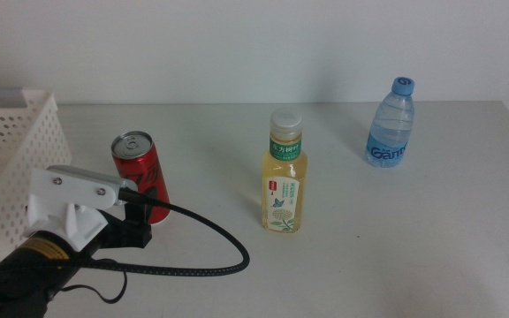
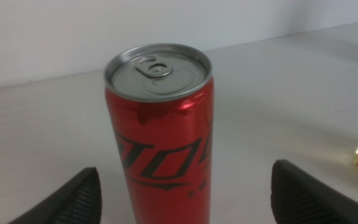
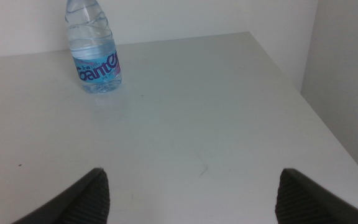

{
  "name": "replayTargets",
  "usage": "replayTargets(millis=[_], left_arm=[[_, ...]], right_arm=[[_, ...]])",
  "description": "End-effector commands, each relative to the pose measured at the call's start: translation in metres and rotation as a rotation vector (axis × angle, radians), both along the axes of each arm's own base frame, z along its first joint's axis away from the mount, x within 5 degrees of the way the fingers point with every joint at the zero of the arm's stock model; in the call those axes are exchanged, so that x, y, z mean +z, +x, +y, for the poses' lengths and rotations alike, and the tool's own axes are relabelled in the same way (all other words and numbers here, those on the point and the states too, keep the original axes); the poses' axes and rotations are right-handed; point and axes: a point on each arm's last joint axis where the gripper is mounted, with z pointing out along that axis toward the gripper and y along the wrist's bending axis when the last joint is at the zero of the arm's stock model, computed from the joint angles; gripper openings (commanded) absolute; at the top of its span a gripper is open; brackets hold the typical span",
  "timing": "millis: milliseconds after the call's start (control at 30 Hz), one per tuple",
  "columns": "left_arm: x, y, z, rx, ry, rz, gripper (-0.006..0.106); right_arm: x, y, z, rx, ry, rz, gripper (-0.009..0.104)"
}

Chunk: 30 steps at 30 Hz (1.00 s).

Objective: Use arms to grab the bottles and put them into the dustbin to the left of the table.

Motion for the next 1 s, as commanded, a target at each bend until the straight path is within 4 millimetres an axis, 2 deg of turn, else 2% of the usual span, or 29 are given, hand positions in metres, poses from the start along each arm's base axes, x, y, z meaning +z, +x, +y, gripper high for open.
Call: replayTargets(millis=[0, 400, 667, 967], left_arm=[[0.017, 0.013, -0.004, 0.002, -0.041, -0.131, 0.094], [0.006, 0.047, 0.000, -0.027, -0.040, -0.099, 0.094], [-0.004, 0.068, -0.006, -0.046, -0.045, -0.128, 0.094], [-0.023, 0.087, -0.010, -0.048, -0.057, -0.146, 0.094]], right_arm=[[0.011, 0.000, 0.000, 0.000, -0.027, -0.105, 0.093], [0.011, 0.000, 0.000, 0.000, -0.028, -0.105, 0.093], [0.011, 0.000, 0.000, 0.000, -0.028, -0.105, 0.093], [0.011, 0.000, 0.000, 0.000, -0.028, -0.105, 0.093]])
